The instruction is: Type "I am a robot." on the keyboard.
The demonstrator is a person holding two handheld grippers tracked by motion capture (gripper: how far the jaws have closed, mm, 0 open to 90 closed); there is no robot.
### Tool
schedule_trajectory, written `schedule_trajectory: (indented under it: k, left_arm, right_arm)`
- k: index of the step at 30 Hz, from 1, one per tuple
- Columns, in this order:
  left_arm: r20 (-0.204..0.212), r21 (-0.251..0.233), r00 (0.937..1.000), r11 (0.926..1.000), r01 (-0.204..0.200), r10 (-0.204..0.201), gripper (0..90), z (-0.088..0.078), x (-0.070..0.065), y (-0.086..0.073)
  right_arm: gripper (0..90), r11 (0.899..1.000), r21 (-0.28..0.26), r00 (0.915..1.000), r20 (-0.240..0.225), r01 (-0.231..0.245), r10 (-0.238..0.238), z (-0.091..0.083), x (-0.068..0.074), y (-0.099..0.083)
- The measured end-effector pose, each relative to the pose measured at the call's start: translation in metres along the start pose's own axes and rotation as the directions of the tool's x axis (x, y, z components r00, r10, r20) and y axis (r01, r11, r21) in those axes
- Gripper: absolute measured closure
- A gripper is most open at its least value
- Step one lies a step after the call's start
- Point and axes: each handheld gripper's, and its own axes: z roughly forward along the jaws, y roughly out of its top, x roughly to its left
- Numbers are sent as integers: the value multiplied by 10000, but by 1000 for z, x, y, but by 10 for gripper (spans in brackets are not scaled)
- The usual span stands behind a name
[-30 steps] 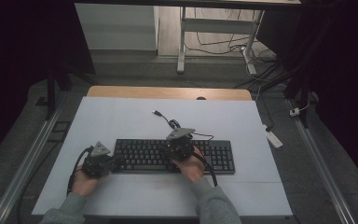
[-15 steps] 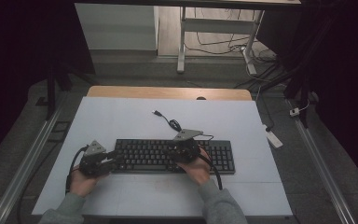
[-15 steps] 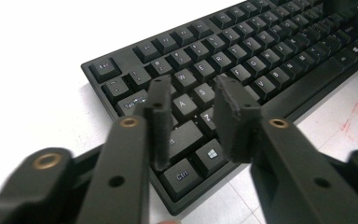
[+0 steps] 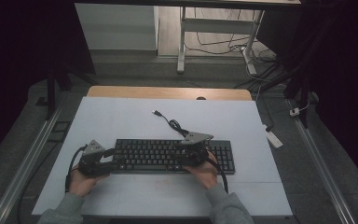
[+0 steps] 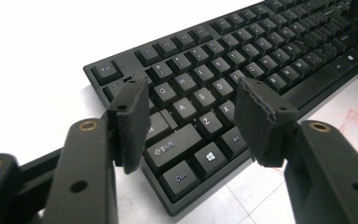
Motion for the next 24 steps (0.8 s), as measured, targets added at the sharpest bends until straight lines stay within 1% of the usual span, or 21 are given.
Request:
schedule_trajectory:
  k: [7, 10, 12, 13, 17, 19, 21, 22, 24]
  left_arm:
    - [257, 97, 9995, 9998, -187, 184, 383, 1, -3, 1]
    - [468, 67, 9987, 9998, -200, 197, 359, 1, -4, 3]
    - [620, 19, 9978, 9997, -240, 239, 354, 0, -5, 4]
    - [709, -1, 9971, 9996, -288, 287, 353, 0, -6, 4]
    - [980, -23, 9928, 9976, -686, 685, 370, 1, -11, 7]
    - [1046, -2, 9911, 9965, -834, 829, 370, 3, -14, 8]
    - [1116, 40, 9894, 9956, -935, 924, 370, 4, -16, 9]
    - [1122, 54, 9889, 9951, -986, 974, 371, 4, -17, 10]
    - [1152, 107, 9876, 9941, -1084, 1065, 378, 5, -18, 12]
  right_arm:
    - [581, 9998, -122, 9998, 111, -182, 183, -11, -3, -9]
    - [581, 9998, -88, 9997, 165, -189, 191, -16, -4, -14]
    - [582, 9997, -155, 9995, 234, -197, 201, -20, -4, -17]
    - [582, 9998, -99, 9994, 289, -193, 195, -23, -4, -18]
    - [582, 9995, -175, 9991, 329, -256, 262, -33, -5, -24]
    - [583, 9995, -173, 9985, 466, -265, 273, -38, -5, -28]
    - [582, 9994, -169, 9987, 402, -302, 309, -42, -5, -32]
    - [582, 9995, -108, 9987, 418, -298, 303, -44, -5, -34]
    - [582, 9992, -162, 9983, 448, -355, 362, -49, -6, -37]
